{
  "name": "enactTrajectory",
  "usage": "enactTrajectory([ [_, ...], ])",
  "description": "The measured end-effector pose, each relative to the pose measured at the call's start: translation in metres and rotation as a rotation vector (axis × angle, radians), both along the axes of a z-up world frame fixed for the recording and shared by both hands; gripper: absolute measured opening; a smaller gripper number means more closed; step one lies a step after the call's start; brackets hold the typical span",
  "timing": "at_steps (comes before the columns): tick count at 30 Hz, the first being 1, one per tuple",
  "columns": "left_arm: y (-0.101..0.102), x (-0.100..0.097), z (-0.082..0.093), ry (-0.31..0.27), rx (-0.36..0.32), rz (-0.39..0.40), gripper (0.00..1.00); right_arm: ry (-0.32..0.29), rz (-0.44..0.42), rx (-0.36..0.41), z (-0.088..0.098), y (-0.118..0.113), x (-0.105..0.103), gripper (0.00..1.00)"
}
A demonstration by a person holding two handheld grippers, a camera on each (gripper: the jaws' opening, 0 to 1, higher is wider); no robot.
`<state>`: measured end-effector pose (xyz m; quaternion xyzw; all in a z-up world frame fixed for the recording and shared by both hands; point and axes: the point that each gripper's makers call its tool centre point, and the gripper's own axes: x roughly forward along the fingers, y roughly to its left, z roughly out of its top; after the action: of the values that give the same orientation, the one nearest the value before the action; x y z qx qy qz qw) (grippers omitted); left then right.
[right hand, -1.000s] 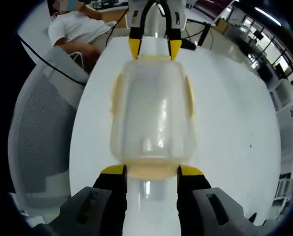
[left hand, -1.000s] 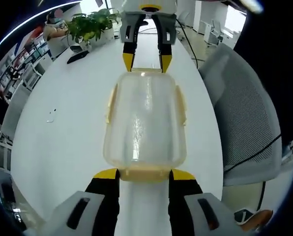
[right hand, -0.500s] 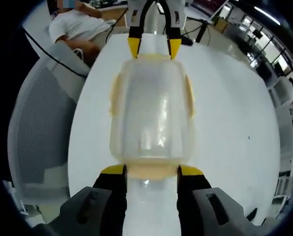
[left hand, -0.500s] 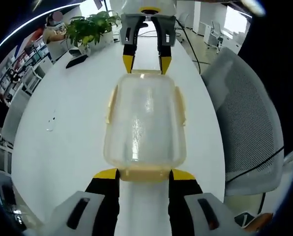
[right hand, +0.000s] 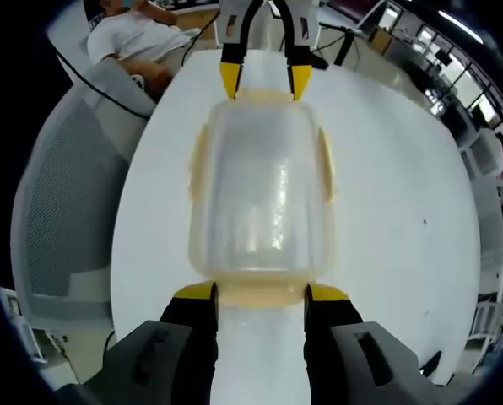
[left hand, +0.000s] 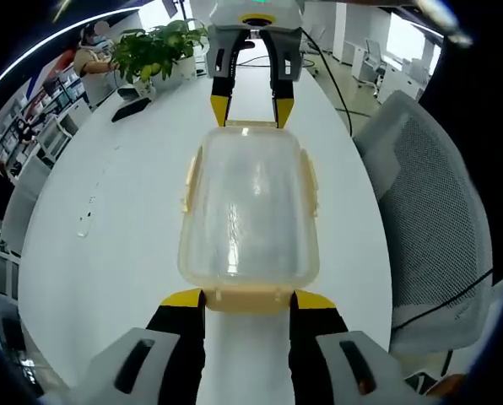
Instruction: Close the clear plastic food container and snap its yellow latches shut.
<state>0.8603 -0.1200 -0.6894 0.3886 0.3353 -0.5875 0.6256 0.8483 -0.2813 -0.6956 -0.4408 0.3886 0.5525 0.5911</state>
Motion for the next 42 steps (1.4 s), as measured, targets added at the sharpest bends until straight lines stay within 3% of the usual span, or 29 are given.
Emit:
enactTrajectory([
  [18,-0.03,0.01,-0.012,0.02,-0.005,0.009,0.32,0.013,0.009,-0.062,-0.017,-0.03,0.013,0.36],
  [42,-0.045,0.015,-0.026,0.061,-0.024,0.011,0.33,0.043,0.016,-0.102,-0.035,-0.047,0.02,0.37],
])
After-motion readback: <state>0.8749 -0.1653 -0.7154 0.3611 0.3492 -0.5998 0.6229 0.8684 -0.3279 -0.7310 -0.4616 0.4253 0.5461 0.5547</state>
